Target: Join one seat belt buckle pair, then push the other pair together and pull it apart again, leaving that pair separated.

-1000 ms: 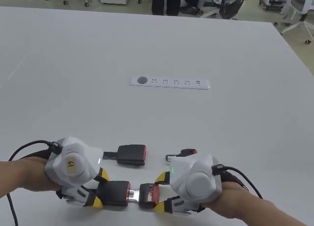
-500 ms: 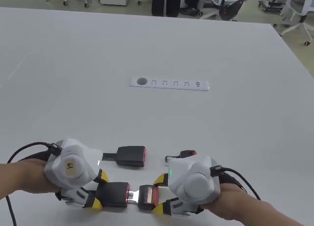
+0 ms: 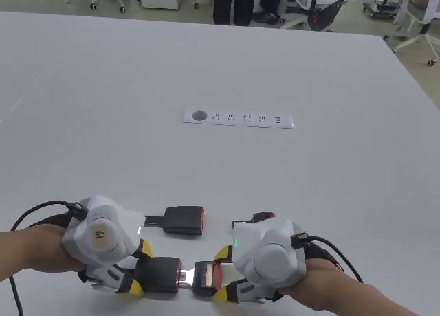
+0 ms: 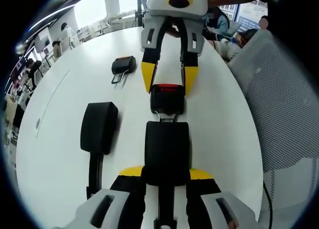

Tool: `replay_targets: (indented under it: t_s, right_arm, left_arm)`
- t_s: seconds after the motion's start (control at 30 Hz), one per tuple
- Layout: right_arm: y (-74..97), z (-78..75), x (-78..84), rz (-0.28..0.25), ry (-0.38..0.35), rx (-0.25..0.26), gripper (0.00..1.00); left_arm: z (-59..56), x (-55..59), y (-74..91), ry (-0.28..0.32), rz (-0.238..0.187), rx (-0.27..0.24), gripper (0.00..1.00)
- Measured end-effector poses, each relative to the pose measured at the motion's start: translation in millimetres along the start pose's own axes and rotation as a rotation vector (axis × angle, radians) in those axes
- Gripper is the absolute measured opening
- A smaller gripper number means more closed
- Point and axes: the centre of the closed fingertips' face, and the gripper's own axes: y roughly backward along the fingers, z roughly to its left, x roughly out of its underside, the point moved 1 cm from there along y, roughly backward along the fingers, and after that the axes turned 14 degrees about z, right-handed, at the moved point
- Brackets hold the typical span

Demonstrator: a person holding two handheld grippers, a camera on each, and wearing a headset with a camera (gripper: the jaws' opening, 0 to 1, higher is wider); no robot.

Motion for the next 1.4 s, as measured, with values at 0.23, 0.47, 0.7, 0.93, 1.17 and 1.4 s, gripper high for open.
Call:
replay_targets:
  t_s: [0.23,0.47,0.7,0.93,1.17,1.4]
  right_arm:
    - [-0.2,0.4,-1.0,0.004,-0.013,0.002,0.28]
    - [-1.0,0.3,-1.2,0.009,-0.012,0.001,0.27]
    - [-1.8,0.2,-3.3,0.017,-0.014,0.0,0.27]
    - [-1.8,1.3,-4.8,0.017,-0.016,-0.001,0.27]
    - [-6.7,1.2,-10.9,0.01,-0.03,0.003,0.27]
    - [-7.4,0.7,-11.4,0.008,-0.039,0.004,0.27]
  left_arm:
    - [0.8,0.7,-0.8,0.001,0.003,0.0,0.31]
    - [0.7,0.3,-0.7,0.002,0.008,0.001,0.31]
    - [0.6,0.1,-0.5,0.015,0.003,0.002,0.31]
    - [0.0,-0.6,-0.1,0.02,0.005,0.006,0.31]
    - [-0.8,-1.4,0.4,0.028,0.012,0.004,0.31]
    - [0.3,-0.3,-0.8,0.032,0.018,0.003,0.3]
